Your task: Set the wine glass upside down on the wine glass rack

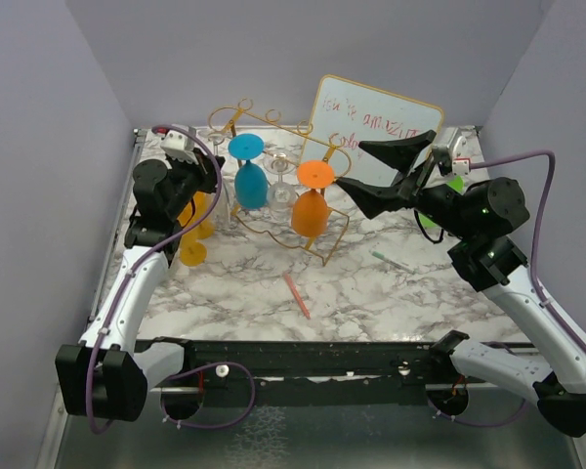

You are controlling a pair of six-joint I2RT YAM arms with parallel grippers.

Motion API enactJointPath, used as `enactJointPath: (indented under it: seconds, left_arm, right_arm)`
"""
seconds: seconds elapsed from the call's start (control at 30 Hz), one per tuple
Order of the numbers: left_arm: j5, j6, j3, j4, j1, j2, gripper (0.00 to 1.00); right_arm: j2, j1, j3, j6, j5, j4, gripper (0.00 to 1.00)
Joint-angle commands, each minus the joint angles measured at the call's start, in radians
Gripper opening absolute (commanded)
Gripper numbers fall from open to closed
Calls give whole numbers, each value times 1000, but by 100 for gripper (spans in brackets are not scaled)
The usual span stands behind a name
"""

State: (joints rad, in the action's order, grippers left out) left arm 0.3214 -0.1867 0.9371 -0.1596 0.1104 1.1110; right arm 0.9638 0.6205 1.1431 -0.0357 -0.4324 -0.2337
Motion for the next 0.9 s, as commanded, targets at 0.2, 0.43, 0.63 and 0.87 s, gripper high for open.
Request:
enactJointPath:
  seconds: [0.2, 0.43, 0.63, 0.87]
  left_arm:
    - [-110, 1, -50, -50, -11, -53, 0]
    - [-88, -12, -45, -79, -11, -29, 0]
    - [-55, -52, -14, -127, -10, 49, 0]
    - [-14, -57, -56, -179, -11, 55, 0]
  right_arm:
    - [13, 4, -6, 1, 22, 8, 80]
    - [13, 4, -11, -5, 23, 3, 80]
    - [21, 4, -10, -18, 8, -3, 80]
    - [7, 5, -17, -11, 22, -2, 80]
